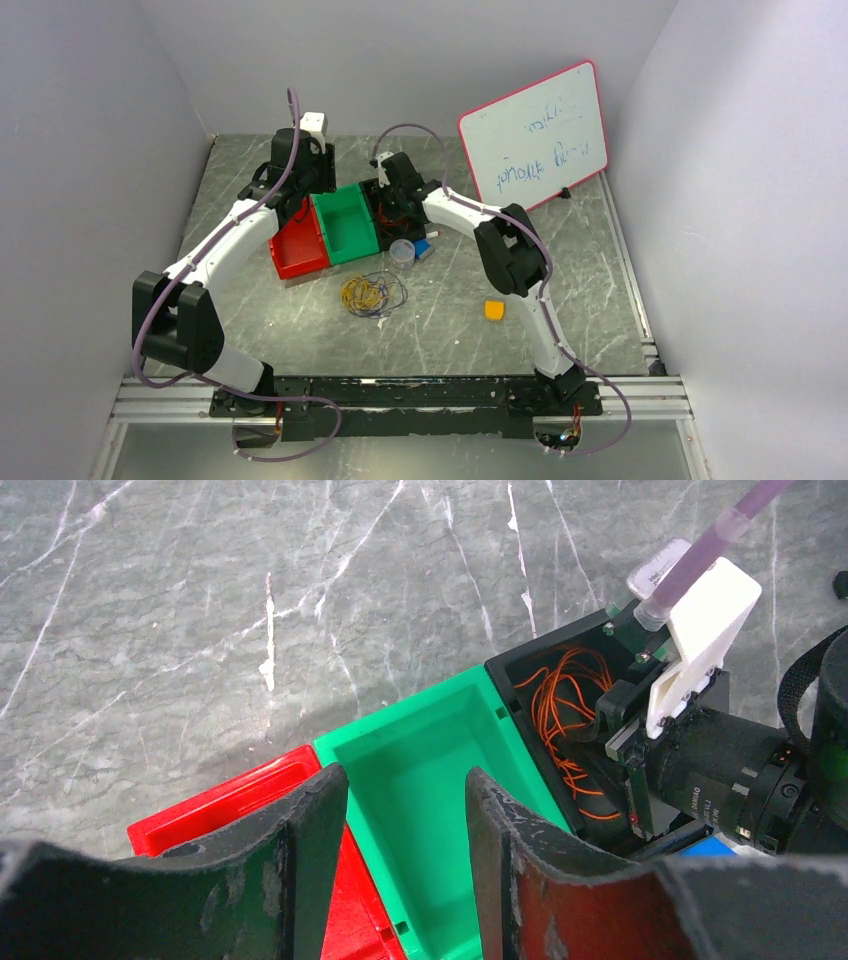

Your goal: Untangle the cables

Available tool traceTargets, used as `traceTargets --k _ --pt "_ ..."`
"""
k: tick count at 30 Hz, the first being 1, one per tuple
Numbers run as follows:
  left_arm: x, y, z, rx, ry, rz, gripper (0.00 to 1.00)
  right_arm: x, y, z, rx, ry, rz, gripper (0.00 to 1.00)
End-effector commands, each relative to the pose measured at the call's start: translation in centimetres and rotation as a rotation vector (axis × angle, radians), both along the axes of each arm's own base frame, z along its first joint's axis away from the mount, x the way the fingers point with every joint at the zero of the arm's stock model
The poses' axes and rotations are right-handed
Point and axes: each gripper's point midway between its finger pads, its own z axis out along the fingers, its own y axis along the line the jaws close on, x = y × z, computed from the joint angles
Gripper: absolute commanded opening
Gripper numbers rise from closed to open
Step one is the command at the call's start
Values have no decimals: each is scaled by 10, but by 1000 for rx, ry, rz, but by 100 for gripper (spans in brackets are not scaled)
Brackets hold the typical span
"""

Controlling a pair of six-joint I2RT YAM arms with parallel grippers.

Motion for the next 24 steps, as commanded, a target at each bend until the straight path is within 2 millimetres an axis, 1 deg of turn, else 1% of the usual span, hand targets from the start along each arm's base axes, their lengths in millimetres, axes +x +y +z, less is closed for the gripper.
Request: traceTargets --k 1,3,6,10,13,17,18,20,21,22,24 --pt "6 4 15 -1 -45 9 52 6 2 24 22 -42 -11 11" --pt "6 4 15 0 -45 11 52 9 2 40 34 -68 -15 19" --pt "6 5 16 -1 -49 18 53 12 1 63 41 -107 -19 27" --pt "6 7 16 -2 -52 27 56 13 -4 84 44 -145 -30 35" --pt "5 7 16 0 -53 29 57 9 -6 98 57 -163 -30 41" --pt "5 9 17 1 -55 37 58 2 -10 110 73 -170 -29 48" --pt "4 9 18 1 -57 38 58 0 -13 114 77 -174 -33 51" --pt "3 10 20 -4 -66 40 58 -6 -17 125 93 -184 -39 54" --pt "1 9 22 -8 -69 37 58 -10 -19 123 91 -177 -36 54" --pt "-1 9 24 -14 -72 31 58 -16 -22 137 107 -191 -32 54" --pt "-6 6 27 -34 -71 18 59 -26 -29 145 116 -193 -26 54"
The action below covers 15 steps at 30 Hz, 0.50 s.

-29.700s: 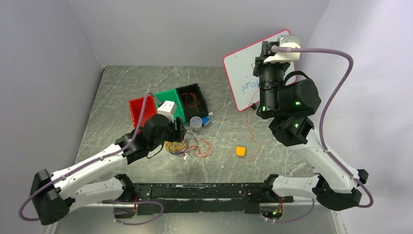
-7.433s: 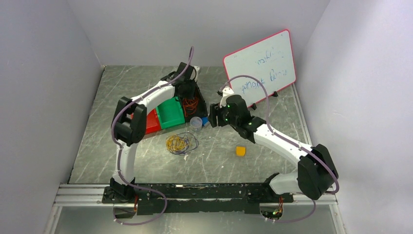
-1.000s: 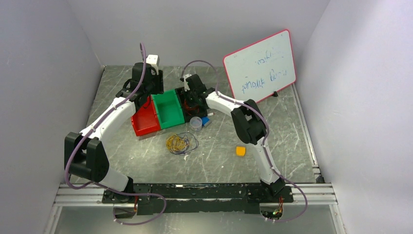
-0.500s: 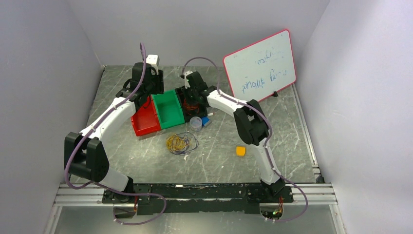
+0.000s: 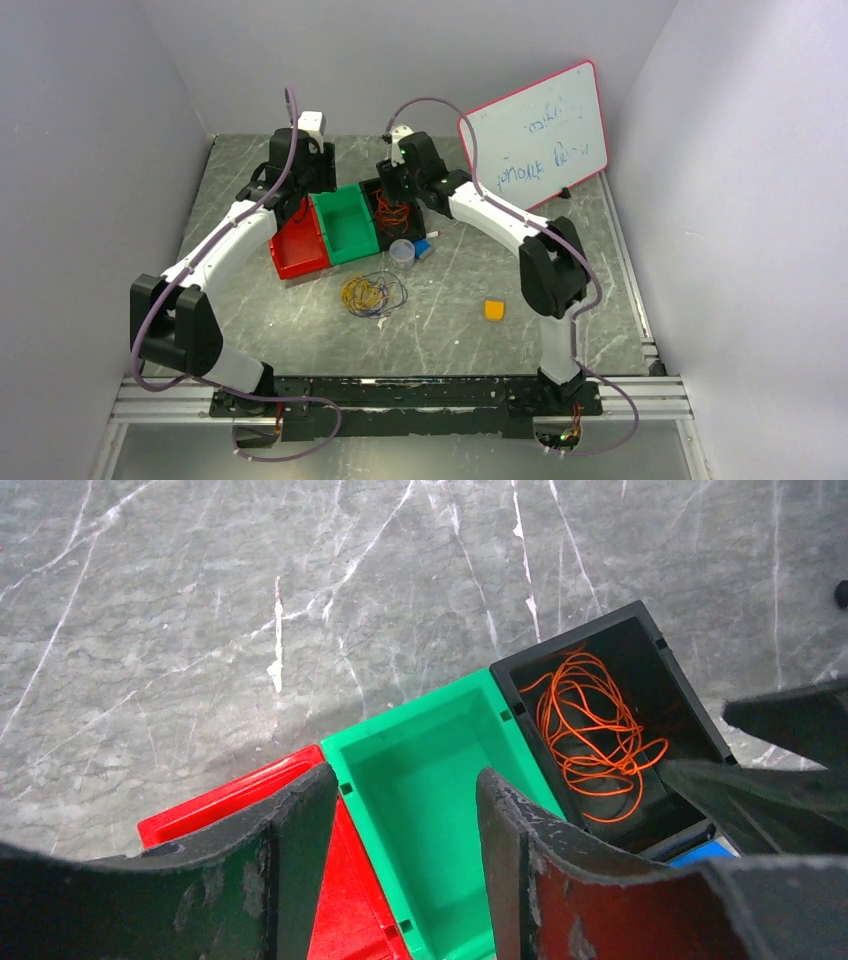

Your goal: Untangle the cables

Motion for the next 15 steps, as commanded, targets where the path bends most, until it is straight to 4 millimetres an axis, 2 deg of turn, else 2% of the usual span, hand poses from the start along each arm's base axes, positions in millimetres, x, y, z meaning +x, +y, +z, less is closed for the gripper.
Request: traceTargets --k 1,4,7,11,15 --pt "-8 0 28 -50 -63 -7 59 -23 -13 30 38 -25 14 54" --pt "-18 -9 35 -94 -36 -46 57 -46 -24 35 58 -10 30 54" --pt "-38 -19 30 -154 14 -90 56 -75 -35 33 89 16 55 54" --pt "-76 -32 6 -218 95 -138 55 -111 -46 26 140 70 71 54" --pt "-121 -56 -22 -264 181 -159 54 -147 -50 9 208 150 52 53"
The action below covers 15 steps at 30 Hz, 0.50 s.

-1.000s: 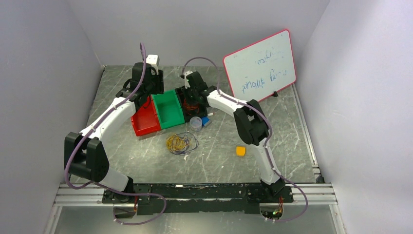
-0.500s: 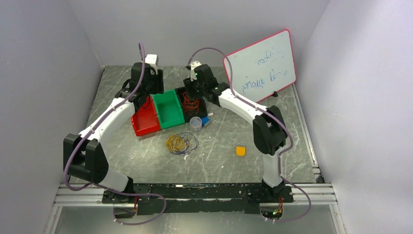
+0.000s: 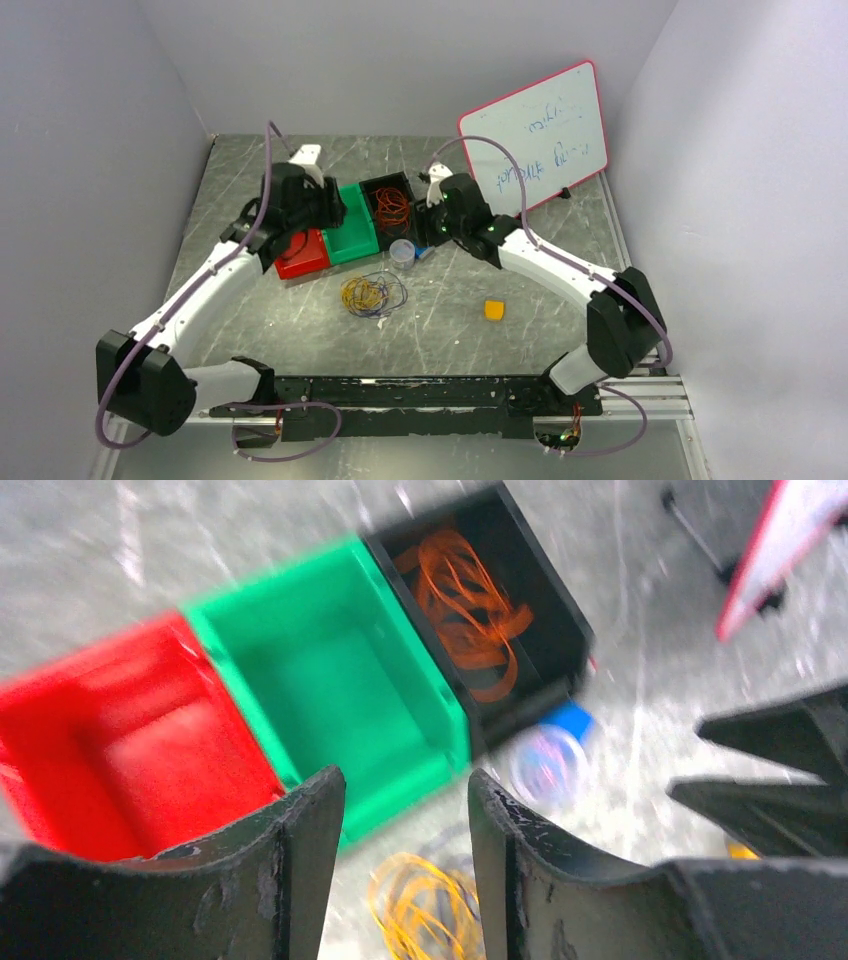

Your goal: Untangle the cables

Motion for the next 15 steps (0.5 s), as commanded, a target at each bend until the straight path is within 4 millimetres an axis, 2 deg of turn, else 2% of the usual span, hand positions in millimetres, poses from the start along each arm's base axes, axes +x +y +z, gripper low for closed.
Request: traceTargets --k 1,4,6,10,15 --pt "-58 -41 -36 -81 145 -83 54 -39 8 -11 110 88 1 53" --pt "-85 -59 -60 -80 199 -111 54 -65 14 -32 130 140 18 52" --pt "-97 -64 -76 -53 236 -111 53 -79 19 -46 137 174 31 53" --pt "-113 -56 -107 32 294 -70 53 -95 29 -58 165 202 56 53" --pt "-128 -45 -127 50 336 -47 53 -96 33 -60 210 198 55 53"
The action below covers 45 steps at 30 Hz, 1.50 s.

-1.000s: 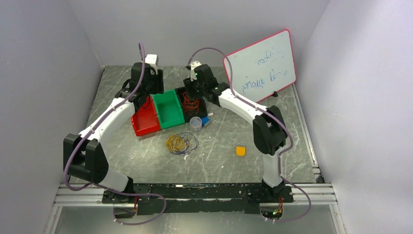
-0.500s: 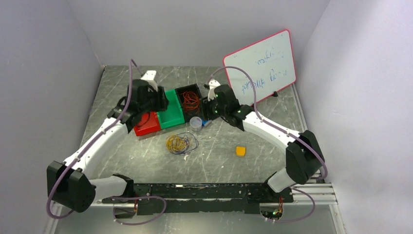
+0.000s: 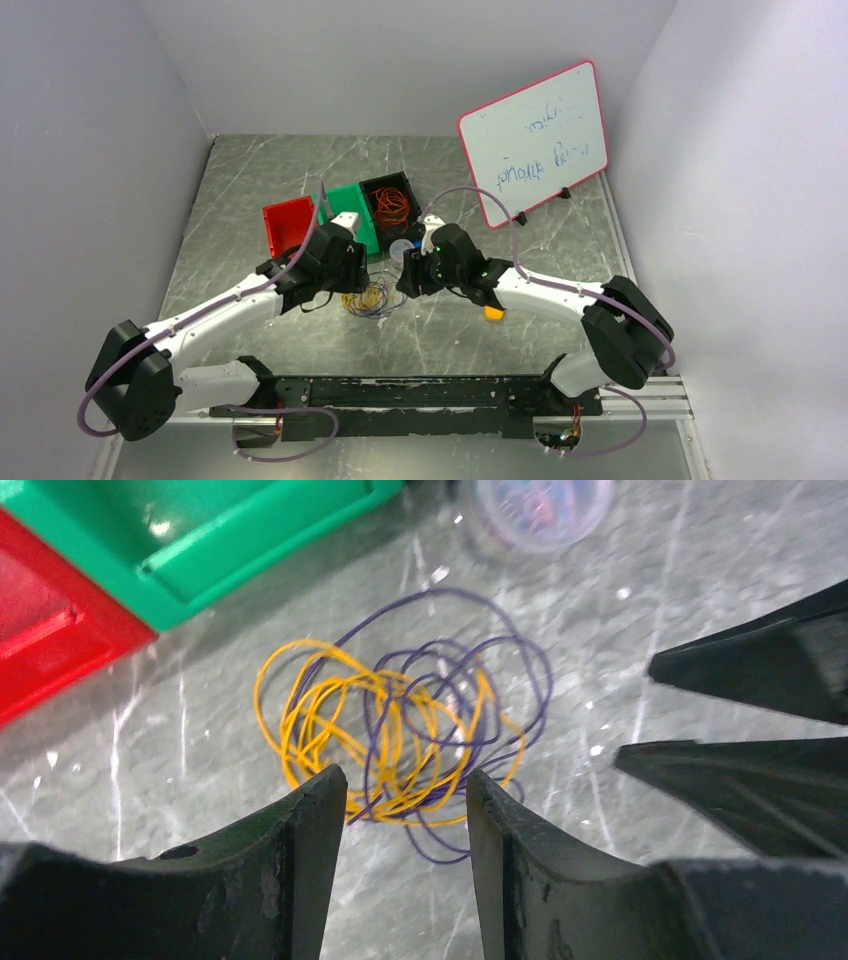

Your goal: Untangle the cables

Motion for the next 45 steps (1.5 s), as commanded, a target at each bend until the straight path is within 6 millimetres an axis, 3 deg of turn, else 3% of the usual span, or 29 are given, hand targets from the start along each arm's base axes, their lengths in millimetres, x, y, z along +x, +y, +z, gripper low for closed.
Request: traceTargets --k 1,9,16,23,29,35,41,45 --pt "-10 15 -14 24 25 67 53 8 16 14 98 -30 -19 53" --pt "-17 20 -45 60 89 86 53 9 22 1 139 80 -158 54" --pt "-11 10 -61 41 88 67 50 1 31 -10 209 156 -228 53" --pt "-17 -27 -64 -23 93 -28 27 6 6 -15 152 119 -326 51" --pt "-35 -54 -54 -80 80 -103 19 3 -22 -23 86 93 -389 50" --pt "-37 -45 -58 -56 77 -57 20 -4 -40 -27 40 96 -418 48" --pt "-39 -44 -70 -42 95 -55 19 -19 -38 -31 72 147 -369 42" --pt "-39 -41 -75 -18 102 -44 19 -18 -34 -30 74 135 -342 42"
